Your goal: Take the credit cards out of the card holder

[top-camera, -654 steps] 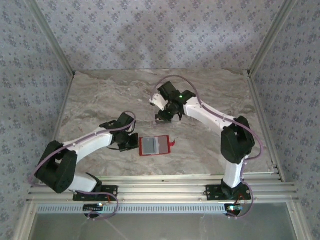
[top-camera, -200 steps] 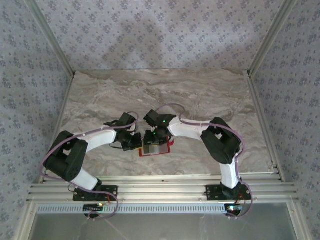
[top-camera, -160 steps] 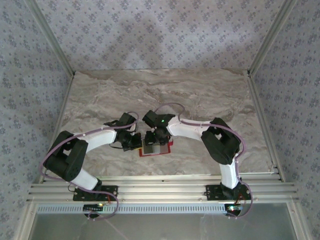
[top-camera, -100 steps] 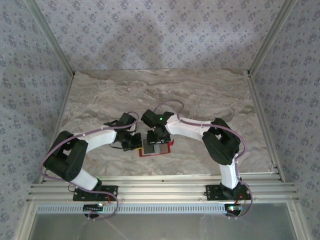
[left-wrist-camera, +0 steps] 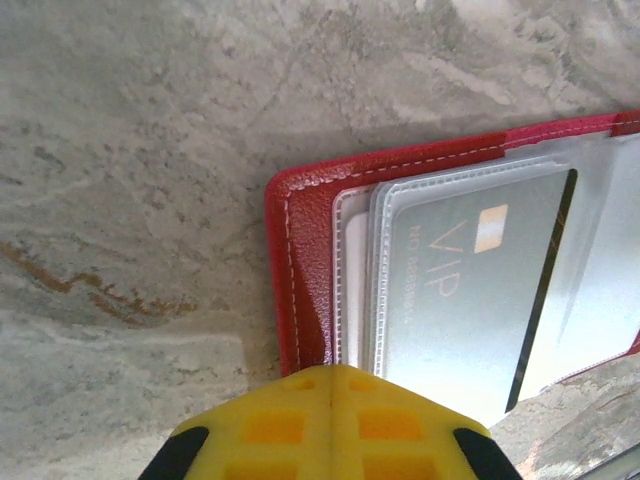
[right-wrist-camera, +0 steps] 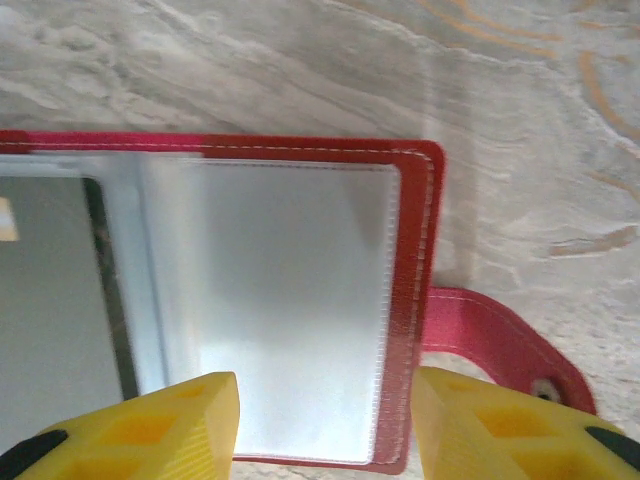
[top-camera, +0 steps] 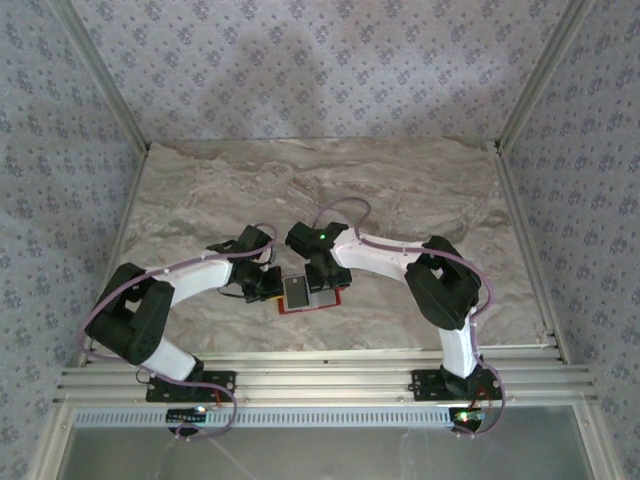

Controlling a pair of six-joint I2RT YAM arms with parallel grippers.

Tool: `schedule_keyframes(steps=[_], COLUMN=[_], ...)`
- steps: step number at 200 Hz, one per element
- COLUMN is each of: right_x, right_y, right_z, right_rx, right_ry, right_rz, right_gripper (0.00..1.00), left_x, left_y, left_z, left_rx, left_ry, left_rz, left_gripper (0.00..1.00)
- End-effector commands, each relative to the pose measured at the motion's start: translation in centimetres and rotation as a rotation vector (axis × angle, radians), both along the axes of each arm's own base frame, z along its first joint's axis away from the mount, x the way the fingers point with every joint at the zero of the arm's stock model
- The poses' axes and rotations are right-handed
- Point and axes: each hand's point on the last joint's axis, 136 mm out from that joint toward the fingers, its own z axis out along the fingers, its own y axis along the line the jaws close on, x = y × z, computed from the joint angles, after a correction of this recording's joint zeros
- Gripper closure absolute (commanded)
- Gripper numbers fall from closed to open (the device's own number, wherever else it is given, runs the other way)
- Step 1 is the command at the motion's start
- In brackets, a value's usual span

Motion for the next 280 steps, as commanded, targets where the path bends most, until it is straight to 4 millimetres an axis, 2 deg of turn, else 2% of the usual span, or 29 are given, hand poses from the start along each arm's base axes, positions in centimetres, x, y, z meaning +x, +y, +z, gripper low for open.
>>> schedule_keyframes(steps=[1,27,69,90,122,138,199,280], right_x=[0.6,0.6,0.4,0.4,0.2,0.1,0.1,0.2], right_y=[-1.9,-0.9,4.1,6.1,7.6,7.8,7.7,6.2], right_z=[1.8,2.4,3.1,3.0,2.4,2.0,0.3,-1.4], right_rx=[-0.053,0.05,0.427,0.558,0.622,0.625,0.598,0.504], right_ry=[-0.041,-0.034,0.039,0.089,0.132,0.145,0.173,0.163], right_rz=[-0.007,-0.011,0.017,0.014,0.03,0.031,0.015,0.002], right_gripper=[0.51,0.53,0.58,0.61,0.66,0.69,0.7,0.7], left_x=[0.7,1.0,1.3,1.2,1.1,0.9,0.4,0.3], left_y=[-0.3,-0.6,-1.6,-2.2,-2.6,-2.4,-1.5,-1.1], left_z=[1.9,2.4,3.3,2.9,1.9,1.3,-0.2,-0.4], left_rx=[-0.017,-0.022,-0.041,-0.042,-0.042,-0.033,0.022,0.045], left_ry=[-0.032,-0.043,-0.055,-0.044,-0.033,-0.022,-0.004,-0.002], left_rz=[-0.017,-0.021,-0.037,-0.053,-0.052,-0.048,-0.057,-0.061], left_gripper=[1.0,1.0,1.0,1.0,1.0,1.0,1.0,1.0])
